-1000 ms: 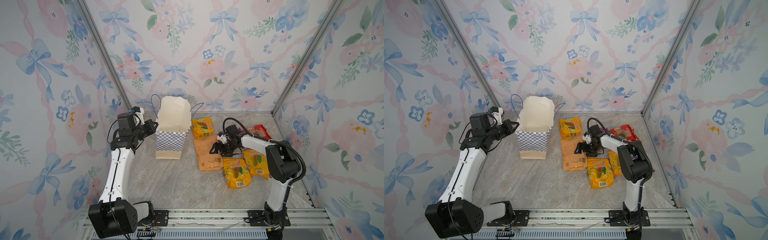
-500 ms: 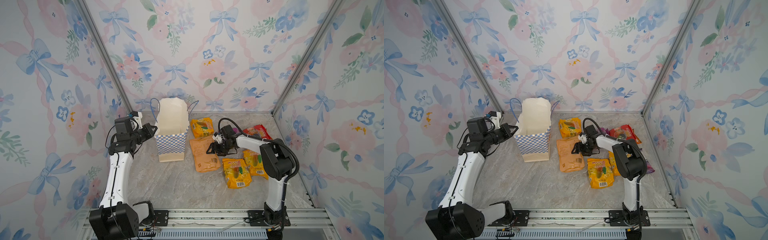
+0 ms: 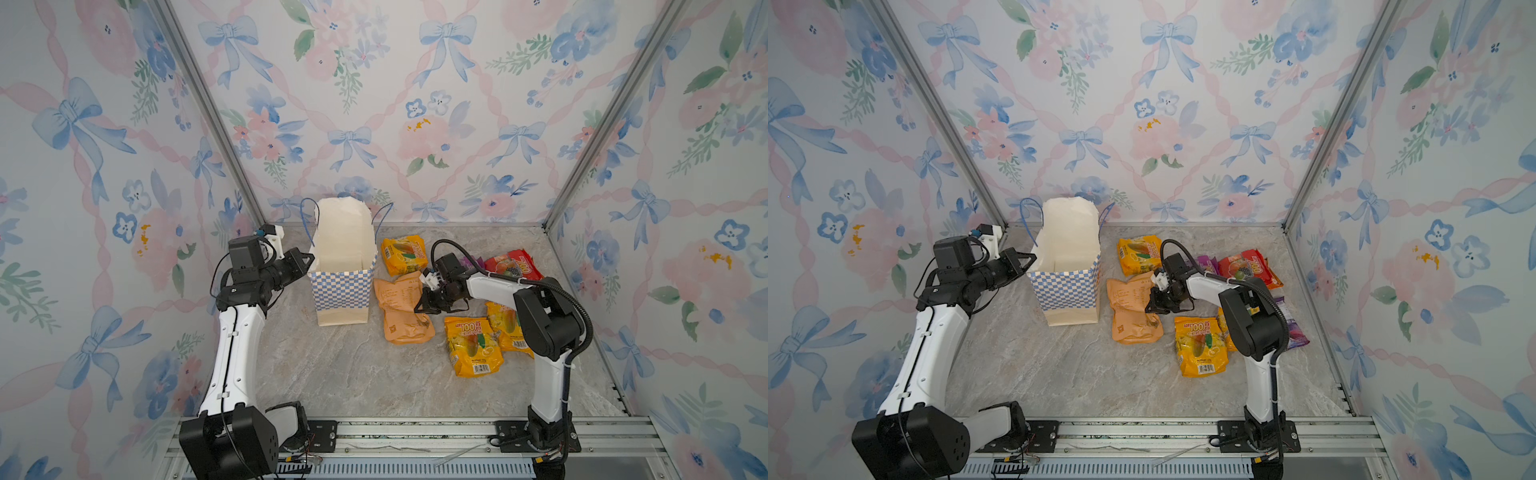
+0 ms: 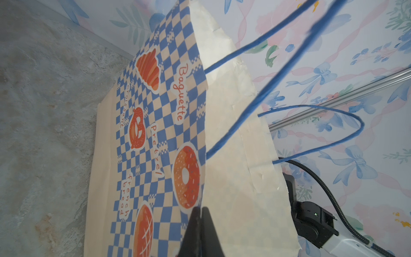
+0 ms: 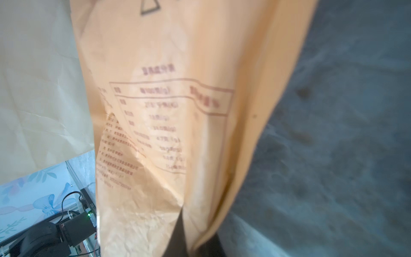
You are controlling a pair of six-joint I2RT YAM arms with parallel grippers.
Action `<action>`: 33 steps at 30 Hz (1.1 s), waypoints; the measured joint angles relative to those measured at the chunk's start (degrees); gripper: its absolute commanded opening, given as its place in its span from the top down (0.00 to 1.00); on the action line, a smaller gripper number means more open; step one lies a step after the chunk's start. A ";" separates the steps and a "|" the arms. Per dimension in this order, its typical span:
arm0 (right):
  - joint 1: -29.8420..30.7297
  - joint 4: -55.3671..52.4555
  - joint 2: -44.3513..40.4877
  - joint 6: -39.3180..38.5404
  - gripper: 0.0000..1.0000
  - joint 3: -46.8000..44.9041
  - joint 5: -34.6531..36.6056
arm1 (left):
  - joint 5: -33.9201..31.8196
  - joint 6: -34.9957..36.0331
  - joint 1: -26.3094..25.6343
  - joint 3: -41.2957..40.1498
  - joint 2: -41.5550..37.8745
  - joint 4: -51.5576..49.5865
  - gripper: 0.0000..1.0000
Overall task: Place the snacks into the paper bag
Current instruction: Pick up the snack at the center of the table.
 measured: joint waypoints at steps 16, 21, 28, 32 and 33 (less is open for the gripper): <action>-0.02 -5.27 -6.47 -1.14 1.00 1.07 2.29 | 0.09 0.00 0.24 -0.22 0.00 0.02 0.96; -0.02 -10.25 -12.24 -2.14 1.00 4.50 3.96 | 0.92 -0.22 0.24 -0.22 0.00 0.02 0.80; -0.02 -16.31 -20.37 -2.75 1.00 8.41 5.88 | 1.07 -0.28 0.46 -0.35 0.00 0.02 0.59; 0.00 -22.08 -23.93 -3.50 1.00 12.90 8.61 | 1.07 -0.26 0.61 -0.37 0.00 0.02 0.50; 0.00 -23.76 -24.59 -3.85 1.00 14.60 9.44 | 1.05 -0.26 0.61 -0.37 0.00 0.02 0.48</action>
